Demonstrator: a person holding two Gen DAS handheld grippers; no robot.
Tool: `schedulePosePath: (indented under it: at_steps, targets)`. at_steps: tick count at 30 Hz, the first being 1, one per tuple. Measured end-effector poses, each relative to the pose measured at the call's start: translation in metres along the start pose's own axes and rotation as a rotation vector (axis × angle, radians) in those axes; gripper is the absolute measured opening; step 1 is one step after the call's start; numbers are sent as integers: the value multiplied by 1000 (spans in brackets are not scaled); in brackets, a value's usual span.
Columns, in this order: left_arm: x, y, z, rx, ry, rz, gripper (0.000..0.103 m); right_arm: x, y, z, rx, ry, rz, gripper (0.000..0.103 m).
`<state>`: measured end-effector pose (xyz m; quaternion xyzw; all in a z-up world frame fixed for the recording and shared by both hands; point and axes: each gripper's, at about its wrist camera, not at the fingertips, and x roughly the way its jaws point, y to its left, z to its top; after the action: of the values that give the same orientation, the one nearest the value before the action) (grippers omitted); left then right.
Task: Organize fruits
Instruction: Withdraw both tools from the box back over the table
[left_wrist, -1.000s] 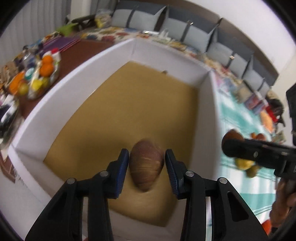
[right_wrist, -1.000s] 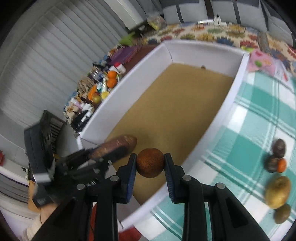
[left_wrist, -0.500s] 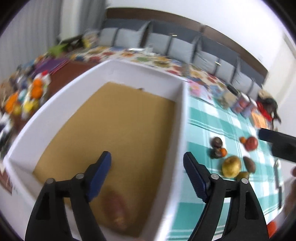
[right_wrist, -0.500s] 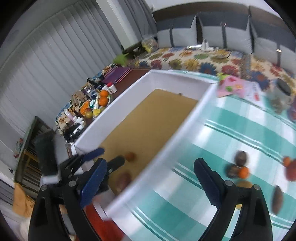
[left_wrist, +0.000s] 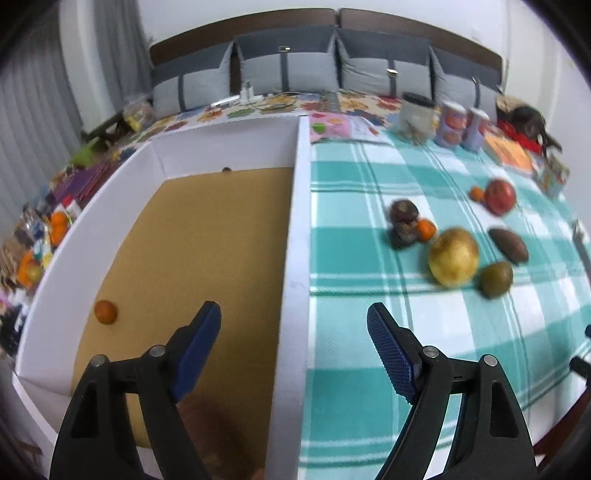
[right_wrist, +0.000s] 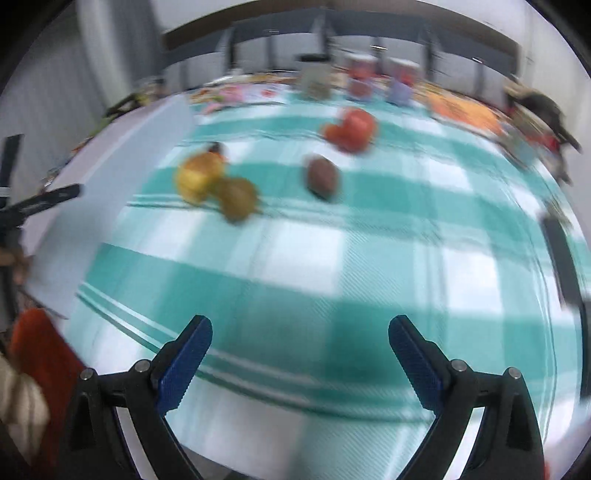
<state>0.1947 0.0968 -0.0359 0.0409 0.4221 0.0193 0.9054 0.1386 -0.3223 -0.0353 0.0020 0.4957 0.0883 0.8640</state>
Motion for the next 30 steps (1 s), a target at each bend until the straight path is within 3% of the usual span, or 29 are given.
schedulePosePath:
  at_steps: [4, 9, 14, 16, 18, 20, 23, 27, 30]
  targets:
    - [-9, -16, -14, 71, -1, 31, 83, -6, -16, -21, 28, -34, -49, 96]
    - [-15, -18, -18, 49, -9, 61, 83, -14, -19, -26, 14, -87, -80, 96]
    - [-75, -34, -14, -12, -226, 146, 86, -30, -28, -33, 44, -161, -112, 99]
    - [-103, -53, -18, 4, -307, 115, 91, -38, -31, -35, 53, -202, -140, 103]
    - [-117, -69, -25, -9, -328, 56, 94, -41, -33, -36, 63, -216, -147, 103]
    - [-117, -91, -43, -39, -287, -63, 95, -40, -34, -37, 71, -211, -143, 103]
    - [-89, -123, -71, -27, -167, -169, 95, -34, -31, -41, 50, -198, -143, 103]
    - [-42, -146, -100, -20, -18, -219, 95, -20, -25, -48, 6, -165, -149, 103]
    - [-24, -155, -107, -20, 14, -208, 95, -7, -23, -53, -7, -118, -142, 103]
